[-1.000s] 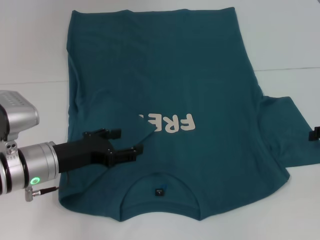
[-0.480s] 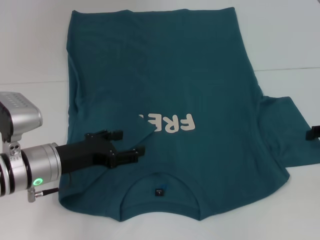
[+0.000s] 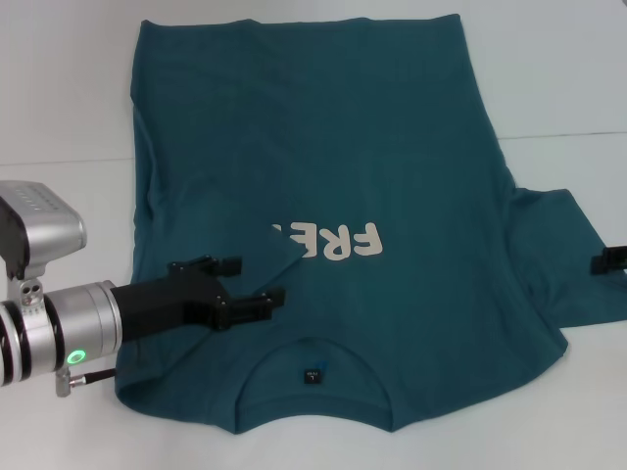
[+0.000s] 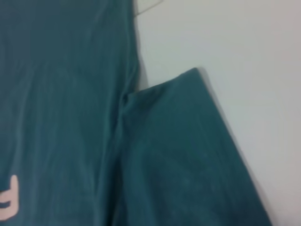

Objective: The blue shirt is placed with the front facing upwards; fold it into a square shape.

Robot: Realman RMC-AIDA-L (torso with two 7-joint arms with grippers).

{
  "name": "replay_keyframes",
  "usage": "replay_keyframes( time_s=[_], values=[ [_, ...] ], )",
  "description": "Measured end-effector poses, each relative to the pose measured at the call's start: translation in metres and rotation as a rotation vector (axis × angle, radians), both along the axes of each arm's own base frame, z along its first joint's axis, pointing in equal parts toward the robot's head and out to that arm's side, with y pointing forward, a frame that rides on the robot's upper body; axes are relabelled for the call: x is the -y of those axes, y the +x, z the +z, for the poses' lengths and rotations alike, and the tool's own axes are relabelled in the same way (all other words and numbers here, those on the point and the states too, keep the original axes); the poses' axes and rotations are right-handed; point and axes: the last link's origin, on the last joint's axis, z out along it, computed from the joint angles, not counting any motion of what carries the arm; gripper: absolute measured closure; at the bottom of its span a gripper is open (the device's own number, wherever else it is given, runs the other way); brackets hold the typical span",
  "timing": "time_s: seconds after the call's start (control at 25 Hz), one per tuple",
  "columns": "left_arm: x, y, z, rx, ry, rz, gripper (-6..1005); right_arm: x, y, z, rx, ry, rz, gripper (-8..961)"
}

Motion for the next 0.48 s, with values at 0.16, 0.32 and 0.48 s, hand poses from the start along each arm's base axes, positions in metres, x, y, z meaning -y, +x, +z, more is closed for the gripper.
replay_keyframes(
  time_s=[0.16, 0.32, 0.48],
  values=[
    [0.0, 0.0, 0.0, -0.001, -0.001, 0.0, 124, 0.0, -0.002, -0.001, -0.052, 0.03, 0.002, 35],
    [0.001, -0.001, -0.001, -0.003, -0.003, 0.001, 124, 0.001, -0.003, 0.004, -0.076, 0.047, 0.02, 35],
    [0.001, -0.001, -0.001, -0.003, -0.004, 0.001, 124, 0.002, 0.0, 0.011, -0.027, 0.037, 0.026, 35]
  ],
)
